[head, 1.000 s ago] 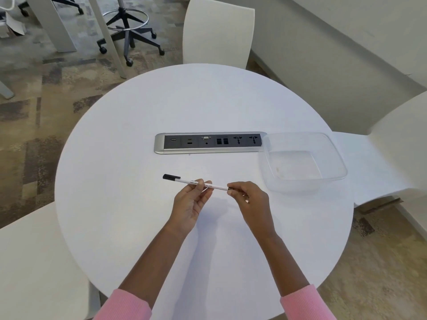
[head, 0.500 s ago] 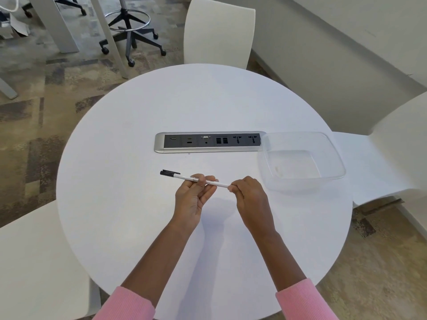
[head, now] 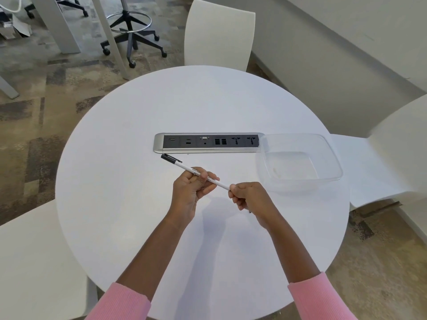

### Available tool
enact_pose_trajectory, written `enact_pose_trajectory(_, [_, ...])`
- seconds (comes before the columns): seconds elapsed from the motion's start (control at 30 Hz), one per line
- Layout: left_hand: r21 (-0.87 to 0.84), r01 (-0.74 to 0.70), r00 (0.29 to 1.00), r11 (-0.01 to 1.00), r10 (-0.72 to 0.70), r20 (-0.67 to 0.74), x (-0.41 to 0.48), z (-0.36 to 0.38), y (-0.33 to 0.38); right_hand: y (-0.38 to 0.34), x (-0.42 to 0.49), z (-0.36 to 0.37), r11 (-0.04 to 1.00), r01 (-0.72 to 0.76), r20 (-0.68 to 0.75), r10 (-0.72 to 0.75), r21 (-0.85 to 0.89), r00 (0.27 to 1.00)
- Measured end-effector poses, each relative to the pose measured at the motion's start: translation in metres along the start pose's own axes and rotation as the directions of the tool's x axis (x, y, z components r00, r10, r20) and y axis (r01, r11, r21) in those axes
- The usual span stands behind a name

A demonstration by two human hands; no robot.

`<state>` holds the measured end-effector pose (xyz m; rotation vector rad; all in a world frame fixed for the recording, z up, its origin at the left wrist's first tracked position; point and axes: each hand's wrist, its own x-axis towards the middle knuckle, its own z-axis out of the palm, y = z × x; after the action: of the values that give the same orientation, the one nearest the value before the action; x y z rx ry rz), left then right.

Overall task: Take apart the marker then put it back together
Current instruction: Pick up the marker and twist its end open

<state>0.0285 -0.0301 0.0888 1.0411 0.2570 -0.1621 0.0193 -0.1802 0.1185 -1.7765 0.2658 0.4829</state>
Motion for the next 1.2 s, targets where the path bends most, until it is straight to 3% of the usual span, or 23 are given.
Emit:
enact_pose_trajectory(0.07, [-0.02, 0.002, 1.0, 1.0, -0.002, -0.02, 0.0, 0.001, 0.002, -0.001, -0.002, 0.001, 0.999, 0.048, 0.009, -0.048, -0.015, 0.999])
enact_pose_trajectory(0.13, [-0.065, 0.004, 0.999, 0.998, -0.007, -0.049, 0.0, 0.001, 0.004, 0.001, -0.004, 0.004, 0.972, 0.176, -0.057, -0.186, -0.155, 0.981])
enact_pose_trajectory(0.23, [-0.106, 0.005, 0.997, 0.994, -0.013, -0.076, -0.001, 0.001, 0.007, 0.005, -0.008, 0.008, 0.827, 0.361, -0.145, -0.459, -0.431, 0.877])
enact_pose_trajectory(0.3, [-0.114, 0.009, 0.997, 0.993, -0.018, -0.081, -0.002, 0.0, 0.008, 0.007, -0.007, 0.009, 0.696, 0.41, -0.117, -0.576, -0.589, 0.809])
enact_pose_trajectory(0.47, [-0.13, 0.016, 0.996, 0.991, -0.027, -0.086, -0.004, 0.002, 0.007, 0.009, -0.008, 0.012, 0.565, 0.425, -0.058, -0.646, -0.707, 0.761])
enact_pose_trajectory(0.53, [-0.11, 0.01, 0.997, 0.994, -0.018, -0.072, -0.005, 0.003, 0.006, 0.009, -0.007, 0.012, 0.594, 0.412, -0.072, -0.623, -0.69, 0.779])
enact_pose_trajectory(0.6, [-0.082, 0.002, 0.998, 0.997, -0.007, -0.059, -0.005, 0.003, 0.006, 0.008, -0.006, 0.011, 0.699, 0.372, -0.108, -0.54, -0.611, 0.835])
enact_pose_trajectory(0.73, [-0.031, 0.0, 1.0, 1.0, 0.0, -0.021, -0.003, 0.003, 0.008, -0.001, -0.003, 0.004, 0.969, 0.16, -0.113, -0.183, -0.187, 0.977])
enact_pose_trajectory(0.8, [-0.024, 0.007, 1.0, 1.0, -0.008, -0.009, -0.002, 0.003, 0.008, -0.005, -0.001, -0.002, 1.0, 0.025, -0.012, -0.025, 0.008, 1.0])
enact_pose_trajectory(0.87, [-0.016, 0.01, 1.0, 1.0, -0.01, -0.013, -0.002, 0.005, 0.008, -0.005, -0.001, -0.005, 0.996, -0.034, 0.056, 0.03, 0.082, 0.998])
enact_pose_trajectory(0.93, [-0.029, 0.013, 0.999, 1.0, -0.014, -0.036, -0.002, 0.007, 0.007, -0.002, -0.002, -0.003, 0.998, 0.052, 0.01, -0.052, -0.018, 0.999])
enact_pose_trajectory(1.0, [-0.062, 0.019, 0.998, 0.998, -0.023, -0.061, -0.001, 0.007, 0.008, 0.002, -0.006, 0.002, 0.953, 0.198, -0.098, -0.225, -0.228, 0.97])
enact_pose_trajectory(1.1, [-0.073, 0.022, 0.997, 0.997, -0.027, -0.075, -0.001, 0.008, 0.009, 0.009, -0.01, 0.006, 0.799, 0.353, -0.168, -0.482, -0.486, 0.86])
enact_pose_trajectory(1.2, [-0.063, 0.033, 0.997, 0.997, -0.037, -0.065, -0.003, 0.009, 0.009, 0.011, -0.009, 0.007, 0.634, 0.421, -0.132, -0.638, -0.649, 0.758])
